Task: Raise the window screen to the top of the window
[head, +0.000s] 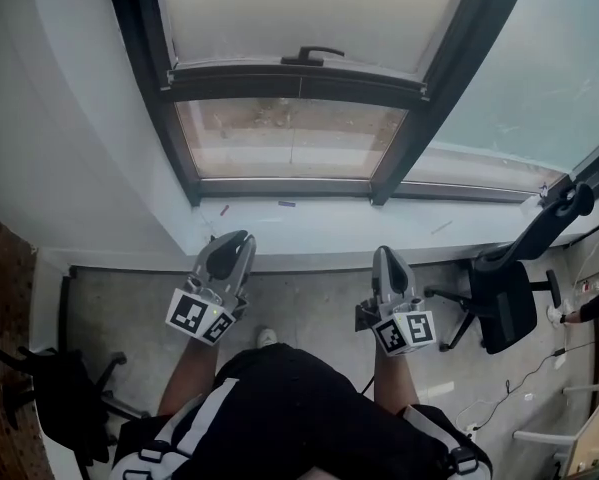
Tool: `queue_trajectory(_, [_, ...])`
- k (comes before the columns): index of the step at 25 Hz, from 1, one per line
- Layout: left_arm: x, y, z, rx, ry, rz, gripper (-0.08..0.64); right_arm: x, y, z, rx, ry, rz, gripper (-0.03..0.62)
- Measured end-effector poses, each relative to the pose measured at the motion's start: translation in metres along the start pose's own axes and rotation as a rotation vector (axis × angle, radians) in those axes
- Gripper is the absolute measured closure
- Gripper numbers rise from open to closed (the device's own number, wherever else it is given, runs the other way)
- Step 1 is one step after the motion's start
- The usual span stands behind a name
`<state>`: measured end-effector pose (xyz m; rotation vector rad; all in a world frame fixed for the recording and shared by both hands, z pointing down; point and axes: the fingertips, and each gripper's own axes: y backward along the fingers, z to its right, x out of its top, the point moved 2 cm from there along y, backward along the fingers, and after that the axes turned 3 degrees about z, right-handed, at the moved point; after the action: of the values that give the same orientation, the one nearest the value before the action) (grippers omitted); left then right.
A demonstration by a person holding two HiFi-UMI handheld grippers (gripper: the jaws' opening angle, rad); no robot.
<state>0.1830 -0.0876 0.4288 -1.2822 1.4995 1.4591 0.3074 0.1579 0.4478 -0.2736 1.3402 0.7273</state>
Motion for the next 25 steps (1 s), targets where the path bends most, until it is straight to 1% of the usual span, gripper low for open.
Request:
queue_trajectory(4, [-0.005,-0.007,-0.037,0.044,0.005,-0.029,0.522,-0.008,-0.032,-0.008,0.005,0.009,-0.008,0.591])
queue_trajectory(8, [-0.005,-0.013,-0.061,0.042,-0.002,-0.037,0.535,-0.012,-0.056,-0.016,0.013,0.031,-0.011,0.591])
queue_trajectory(9, [-0.007,-0.015,-0.066,0.045,-0.002,-0.038,0.549,-0.013,-0.060,-0.016,0.013,0.035,-0.014,0.591])
queue_trajectory(11, [-0.011,-0.019,-0.073,0.051,0.007,-0.043,0.549,-0.017,-0.065,-0.014,0.009,0.037,-0.024,0.591])
queue_trajectory(15, [-0.020,-0.030,-0.084,0.054,0.018,-0.061,0.549,-0.024,-0.078,-0.001,-0.007,0.035,-0.046,0.591])
queue_trajectory(18, [-0.025,-0.042,-0.091,0.066,0.015,-0.066,0.549,-0.027,-0.094,0.014,-0.002,0.036,-0.052,0.591])
queue_trajectory(21, [-0.029,-0.056,-0.099,0.088,-0.012,-0.061,0.551,-0.034,-0.119,0.033,0.023,0.028,-0.055,0.591])
queue_trajectory(25, [-0.030,-0.079,-0.116,0.154,-0.048,-0.047,0.558,-0.035,-0.162,0.050,0.093,0.024,-0.047,0.591])
